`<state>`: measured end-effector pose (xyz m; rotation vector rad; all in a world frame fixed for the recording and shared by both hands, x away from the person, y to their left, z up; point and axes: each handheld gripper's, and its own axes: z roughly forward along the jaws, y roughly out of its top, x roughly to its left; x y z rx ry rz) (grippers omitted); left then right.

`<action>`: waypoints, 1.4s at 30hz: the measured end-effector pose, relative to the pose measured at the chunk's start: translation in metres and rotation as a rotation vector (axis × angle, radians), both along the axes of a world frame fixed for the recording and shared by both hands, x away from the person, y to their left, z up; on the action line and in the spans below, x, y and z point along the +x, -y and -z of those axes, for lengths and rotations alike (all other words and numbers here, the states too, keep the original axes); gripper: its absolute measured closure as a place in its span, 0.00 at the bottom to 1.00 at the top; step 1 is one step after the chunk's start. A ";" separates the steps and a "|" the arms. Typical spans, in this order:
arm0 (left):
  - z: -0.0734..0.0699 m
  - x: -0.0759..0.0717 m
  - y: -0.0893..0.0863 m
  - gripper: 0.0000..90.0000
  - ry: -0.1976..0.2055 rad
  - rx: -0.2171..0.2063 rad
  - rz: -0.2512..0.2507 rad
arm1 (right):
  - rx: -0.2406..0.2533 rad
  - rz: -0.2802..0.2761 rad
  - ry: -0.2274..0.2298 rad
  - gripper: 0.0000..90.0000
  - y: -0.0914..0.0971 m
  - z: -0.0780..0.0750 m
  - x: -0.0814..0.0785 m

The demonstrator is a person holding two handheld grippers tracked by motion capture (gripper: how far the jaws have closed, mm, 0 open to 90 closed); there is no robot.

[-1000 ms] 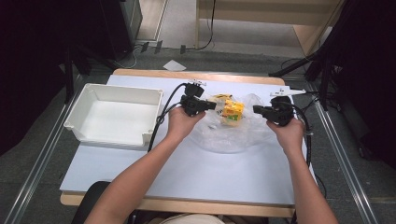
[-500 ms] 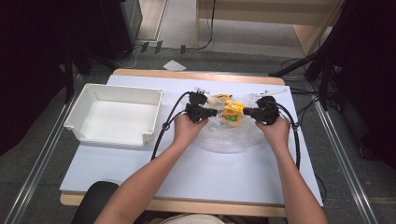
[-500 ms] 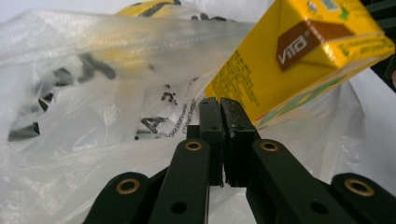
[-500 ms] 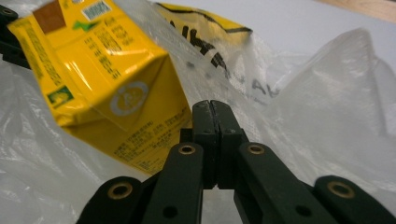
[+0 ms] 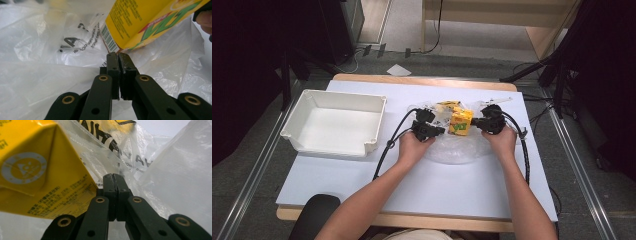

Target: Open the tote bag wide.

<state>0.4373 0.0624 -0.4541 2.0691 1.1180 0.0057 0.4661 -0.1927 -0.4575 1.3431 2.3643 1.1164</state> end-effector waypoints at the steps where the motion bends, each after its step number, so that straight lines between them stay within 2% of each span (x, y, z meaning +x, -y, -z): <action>1: 0.000 -0.001 0.001 0.99 0.003 -0.001 0.003 | -0.001 0.008 -0.005 1.00 -0.001 0.000 0.000; 5: -0.004 -0.006 0.004 0.98 0.014 -0.022 0.013 | -0.003 0.009 -0.004 1.00 -0.001 0.001 0.001; 8: -0.006 -0.010 0.011 0.97 0.032 -0.014 0.029 | -0.008 0.010 -0.005 1.00 -0.002 0.002 0.002; 16: 0.010 -0.018 0.013 0.96 -0.007 0.002 0.049 | -0.030 0.015 -0.020 1.00 -0.005 0.006 0.007; 19: 0.013 -0.024 0.012 0.96 -0.013 0.008 0.061 | -0.037 0.019 -0.018 1.00 -0.005 0.008 0.013; 22: 0.015 -0.032 0.011 0.96 -0.015 0.008 0.075 | -0.013 0.030 -0.011 1.00 -0.004 0.012 0.019; 24: 0.016 -0.035 0.010 0.96 -0.016 0.007 0.081 | -0.022 0.027 -0.044 1.00 -0.006 0.015 0.025; 26: 0.015 -0.037 0.009 0.96 -0.014 0.014 0.091 | -0.019 0.029 -0.044 1.00 -0.009 0.017 0.029; 30: 0.016 -0.039 0.008 0.96 -0.015 0.011 0.098 | -0.022 0.028 -0.037 1.00 -0.014 0.018 0.036; 36: 0.017 -0.042 0.007 0.96 -0.011 0.009 0.101 | -0.054 0.028 -0.033 1.00 -0.020 0.015 0.048; 42: 0.018 -0.047 0.007 0.95 -0.010 0.010 0.119 | -0.050 0.071 -0.056 1.00 -0.020 0.014 0.062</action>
